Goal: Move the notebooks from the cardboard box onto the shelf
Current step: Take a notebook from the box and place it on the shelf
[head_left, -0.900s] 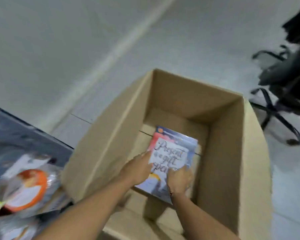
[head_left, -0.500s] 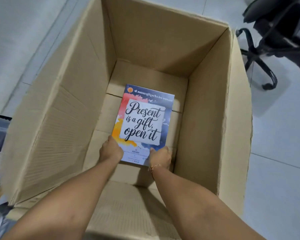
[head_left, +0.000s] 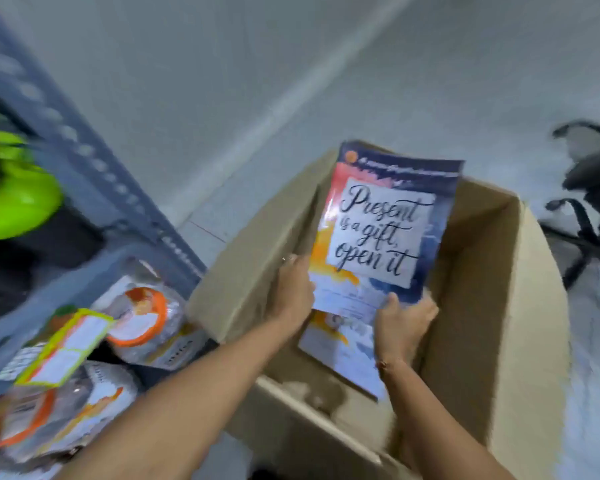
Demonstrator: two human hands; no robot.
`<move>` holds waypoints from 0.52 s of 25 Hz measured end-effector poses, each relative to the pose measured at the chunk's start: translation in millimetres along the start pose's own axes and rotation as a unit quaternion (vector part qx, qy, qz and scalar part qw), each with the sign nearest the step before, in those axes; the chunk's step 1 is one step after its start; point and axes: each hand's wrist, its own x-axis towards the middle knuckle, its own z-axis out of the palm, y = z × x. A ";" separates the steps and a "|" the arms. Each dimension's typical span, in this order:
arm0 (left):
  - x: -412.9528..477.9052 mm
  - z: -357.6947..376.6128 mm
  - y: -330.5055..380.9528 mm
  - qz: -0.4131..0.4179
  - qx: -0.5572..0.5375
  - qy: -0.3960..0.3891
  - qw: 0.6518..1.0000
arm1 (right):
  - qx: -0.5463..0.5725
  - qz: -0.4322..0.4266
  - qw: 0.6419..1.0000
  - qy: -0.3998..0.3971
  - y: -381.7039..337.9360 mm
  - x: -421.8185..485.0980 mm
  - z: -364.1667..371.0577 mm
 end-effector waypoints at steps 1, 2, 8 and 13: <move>-16.0 -30.3 5.6 0.030 -0.031 0.073 0.996 | 0.047 -0.049 0.998 0.007 -27.8 -12.1 -6.0; -34.5 -72.0 2.8 0.056 -0.049 0.174 0.982 | 0.106 -0.105 0.989 -0.006 -64.7 -30.7 -3.3; -169.3 -300.0 -19.9 0.117 0.045 0.634 0.763 | 0.317 -0.448 0.829 -0.106 -262.3 -188.7 -0.1; -241.6 -457.0 -9.7 -0.093 0.141 0.657 0.735 | 0.277 -0.593 0.721 -0.226 -416.7 -303.2 -10.6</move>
